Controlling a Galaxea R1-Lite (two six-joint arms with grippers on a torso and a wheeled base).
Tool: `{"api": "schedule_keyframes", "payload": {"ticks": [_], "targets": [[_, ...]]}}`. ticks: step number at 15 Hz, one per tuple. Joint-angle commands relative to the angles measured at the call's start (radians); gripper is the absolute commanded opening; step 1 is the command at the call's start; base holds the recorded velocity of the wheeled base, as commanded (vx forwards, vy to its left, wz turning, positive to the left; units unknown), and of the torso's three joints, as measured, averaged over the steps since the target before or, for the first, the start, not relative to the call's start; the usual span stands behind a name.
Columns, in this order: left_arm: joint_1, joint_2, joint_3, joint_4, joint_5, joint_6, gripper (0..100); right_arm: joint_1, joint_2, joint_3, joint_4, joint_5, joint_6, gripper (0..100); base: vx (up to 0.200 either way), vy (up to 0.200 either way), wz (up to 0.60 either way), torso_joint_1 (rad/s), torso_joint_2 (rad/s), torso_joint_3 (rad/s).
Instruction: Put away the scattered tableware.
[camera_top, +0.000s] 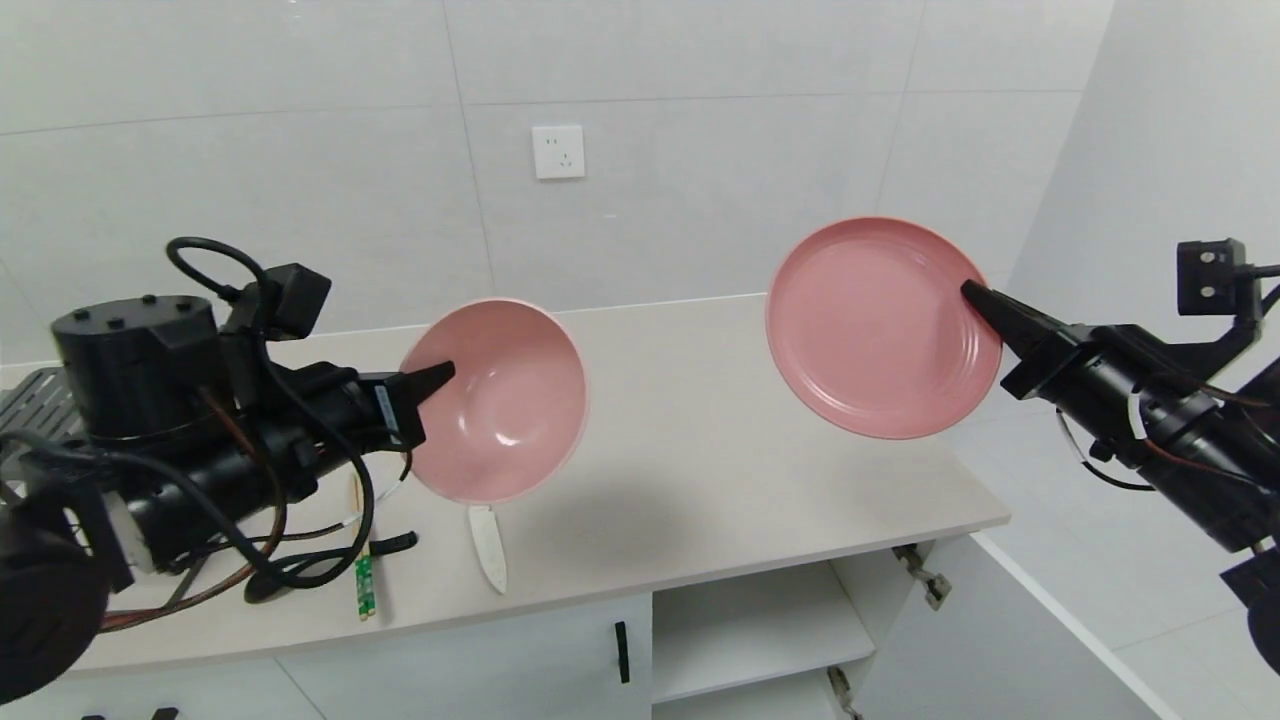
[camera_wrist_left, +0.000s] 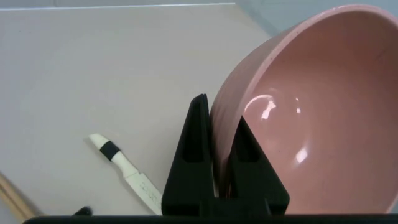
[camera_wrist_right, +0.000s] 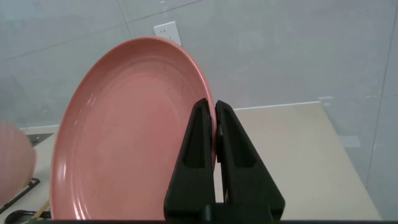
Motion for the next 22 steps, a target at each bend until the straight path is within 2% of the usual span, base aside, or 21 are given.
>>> {"api": "schedule_keyframes", "payload": {"ticks": [1, 3, 6, 8, 9, 10, 13, 17, 19, 20, 22], "targets": [[0.016, -0.163, 0.092, 0.007, -0.016, -0.011, 0, 0.004, -0.022, 0.004, -0.001, 0.001, 0.003, 0, 0.0, 0.0, 0.0, 0.0, 0.0, 0.0], [0.011, -0.22, 0.138, -0.003, -0.031, -0.014, 0, 0.014, -0.034, 0.008, -0.001, 0.014, 0.003, 0, 0.0, 0.0, 0.0, 0.0, 0.0, 0.0], [0.01, -0.264, 0.174, -0.086, -0.08, -0.092, 0, 0.036, -0.081, 0.013, -0.001, 0.016, 0.003, 0, 0.0, 0.0, 0.0, 0.0, 0.0, 0.0], [0.011, -0.316, 0.203, -0.129, -0.189, -0.135, 0, 0.039, -0.095, 0.014, -0.001, 0.017, 0.003, 0, 0.0, 0.0, 0.0, 0.0, 0.0, 0.0], [0.016, -0.33, 0.212, -0.125, -0.22, -0.143, 0, 0.039, -0.095, 0.014, -0.001, 0.017, 0.003, 0, 0.0, 0.0, 0.0, 0.0, 0.0, 0.0], [0.022, -0.333, 0.246, -0.111, -0.224, -0.144, 0, 0.039, -0.095, 0.013, -0.001, 0.017, 0.003, 0, 0.0, 0.0, 0.0, 0.0, 0.0, 0.0], [0.042, -0.289, 0.256, -0.094, -0.224, -0.135, 0, 0.037, -0.112, 0.034, -0.001, 0.025, 0.0, 0, 0.0, 0.0, 0.0, 0.0, 0.0, 0.0], [0.037, -0.307, 0.287, -0.091, -0.206, -0.131, 0, 0.039, -0.141, 0.068, -0.001, 0.099, 0.0, 0, 0.0, 0.0, 0.0, 0.0, 0.0, 0.0], [0.036, -0.329, 0.335, -0.08, -0.161, -0.054, 0, 0.036, -0.16, 0.088, -0.001, 0.099, -0.001, 0, 0.0, 0.0, 0.0, 0.0, 0.0, 0.0], [0.034, -0.318, 0.333, -0.08, -0.155, -0.031, 0, 0.037, -0.161, 0.093, -0.001, 0.099, -0.006, 0, 0.0, 0.0, 0.0, 0.0, 0.0, 0.0], [0.028, -0.319, 0.336, -0.086, -0.149, -0.014, 0, 0.037, -0.158, 0.091, -0.001, 0.099, -0.007, 0, 0.0, 0.0, 0.0, 0.0, 0.0, 0.0]]}}
